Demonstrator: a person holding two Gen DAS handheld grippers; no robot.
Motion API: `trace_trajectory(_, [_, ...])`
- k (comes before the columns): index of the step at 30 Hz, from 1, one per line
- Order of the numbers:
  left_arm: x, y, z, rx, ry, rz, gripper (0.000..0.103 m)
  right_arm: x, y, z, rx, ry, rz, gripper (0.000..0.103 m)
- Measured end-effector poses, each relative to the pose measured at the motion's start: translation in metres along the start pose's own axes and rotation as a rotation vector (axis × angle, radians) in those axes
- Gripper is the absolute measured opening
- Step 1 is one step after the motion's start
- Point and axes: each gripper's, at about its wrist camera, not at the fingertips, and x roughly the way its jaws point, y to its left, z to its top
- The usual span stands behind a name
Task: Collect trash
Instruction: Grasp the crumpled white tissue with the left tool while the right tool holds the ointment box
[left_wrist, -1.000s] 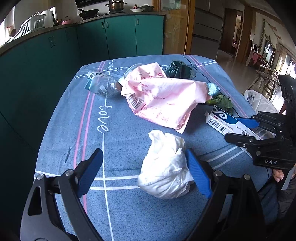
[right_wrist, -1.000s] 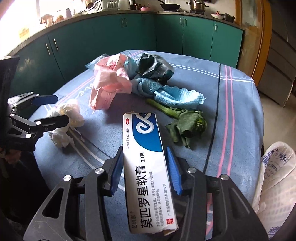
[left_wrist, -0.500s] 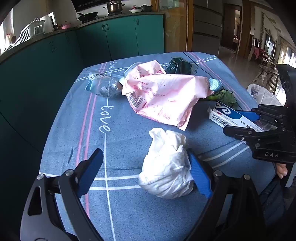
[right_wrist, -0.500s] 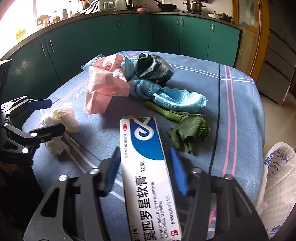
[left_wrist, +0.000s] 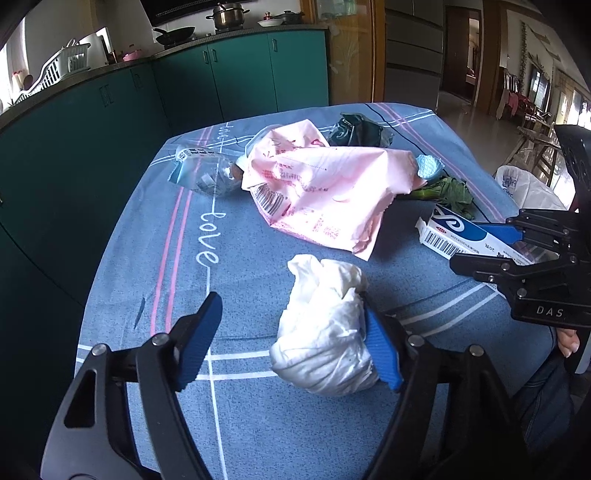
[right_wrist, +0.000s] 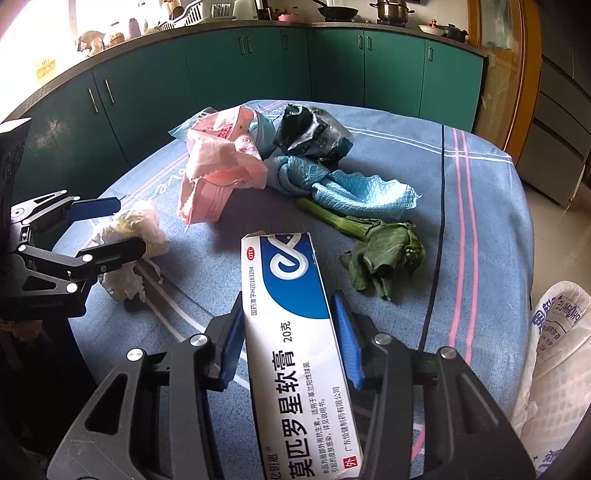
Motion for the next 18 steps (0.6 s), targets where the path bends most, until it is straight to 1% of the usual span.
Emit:
trace_trajectory(3, [0.0,-0.001,0.0,0.002,-0.001,-0.002,0.073,0.0,0.002,-0.001,-0.004,-0.002,0.004,0.045])
trace_trajectory(4, [0.0,-0.001,0.0,0.003,-0.002,-0.003,0.067,0.0,0.002,-0.001,-0.007,-0.002,0.009,0.045])
trace_trajectory(5, [0.0,-0.001,0.0,0.003,-0.004,-0.01,0.058,-0.001,0.004,-0.001,-0.009,-0.005,0.012,0.044])
trace_trajectory(8, [-0.001,0.0,0.0,0.0,-0.008,-0.033,0.044,-0.005,0.006,-0.001,-0.022,-0.022,0.028,0.044])
trace_trajectory(10, [-0.004,-0.001,0.0,0.004,-0.022,-0.03,0.037,-0.009,0.008,-0.001,-0.026,-0.037,0.036,0.044])
trace_trajectory(12, [-0.006,-0.002,0.0,0.007,-0.035,-0.031,0.036,-0.014,0.007,-0.001,-0.021,-0.052,0.039,0.044])
trace_trajectory(15, [-0.006,-0.002,0.001,0.005,-0.028,-0.043,0.037,-0.016,0.0,0.0,0.006,-0.057,0.033,0.044])
trace_trajectory(17, [-0.006,-0.001,0.001,-0.004,-0.023,-0.043,0.055,-0.016,-0.005,-0.001,0.028,-0.052,0.027,0.044])
trace_trajectory(18, [-0.006,0.0,0.001,-0.011,-0.022,-0.041,0.056,-0.015,-0.007,-0.001,0.04,-0.047,0.024,0.044])
